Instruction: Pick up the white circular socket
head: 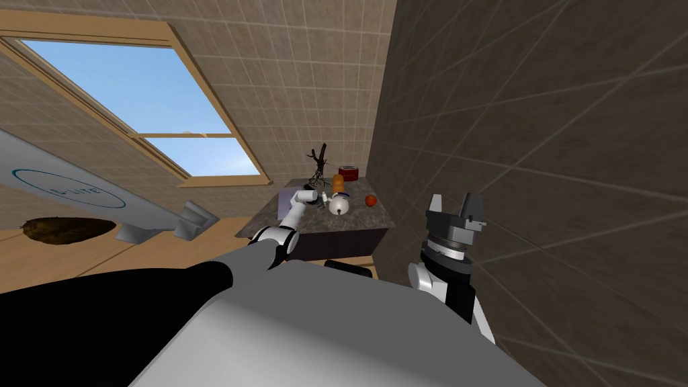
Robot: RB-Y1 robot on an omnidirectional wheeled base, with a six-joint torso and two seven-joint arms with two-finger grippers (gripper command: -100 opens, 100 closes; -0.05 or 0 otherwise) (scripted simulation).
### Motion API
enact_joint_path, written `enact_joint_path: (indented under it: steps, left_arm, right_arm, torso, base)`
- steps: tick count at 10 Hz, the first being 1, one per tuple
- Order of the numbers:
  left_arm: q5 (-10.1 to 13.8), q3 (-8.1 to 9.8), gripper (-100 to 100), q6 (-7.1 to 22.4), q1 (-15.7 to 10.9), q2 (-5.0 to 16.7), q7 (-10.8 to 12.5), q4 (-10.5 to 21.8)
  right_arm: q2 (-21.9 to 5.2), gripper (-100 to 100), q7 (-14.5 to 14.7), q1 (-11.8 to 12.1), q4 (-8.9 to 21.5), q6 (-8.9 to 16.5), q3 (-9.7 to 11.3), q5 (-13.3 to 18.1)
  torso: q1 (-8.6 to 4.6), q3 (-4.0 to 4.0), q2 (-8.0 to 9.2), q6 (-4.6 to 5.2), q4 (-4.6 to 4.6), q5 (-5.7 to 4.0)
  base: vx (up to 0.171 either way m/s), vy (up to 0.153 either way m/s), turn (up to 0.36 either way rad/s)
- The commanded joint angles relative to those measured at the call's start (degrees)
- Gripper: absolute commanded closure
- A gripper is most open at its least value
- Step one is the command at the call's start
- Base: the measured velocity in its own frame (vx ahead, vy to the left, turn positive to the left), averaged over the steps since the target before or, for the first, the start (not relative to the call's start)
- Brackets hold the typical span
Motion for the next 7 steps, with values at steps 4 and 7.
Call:
enact_joint_path:
  steps: [4,7]
  left_arm:
    - [0.0,0.02,100,-0.1,-0.1,0.1,0.0,-0.1]
    - [0.2,0.05,100,0.6,-0.2,0.4,0.1,-0.8]
  right_arm:
    - [0.0,0,0.0,0.0,0.0,0.0,0.0,0.0]
    - [0.0,0,0.0,0.0,0.0,0.0,0.0,0.0]
  torso:
    - [0.02,-0.01,0.03,0.0,-0.06,0.05]
    - [0.03,0.04,0.13,-0.02,-0.03,0.05]
  base:
    - [0.0,0.0,0.0]
    - [-0.017,-0.001,0.007]
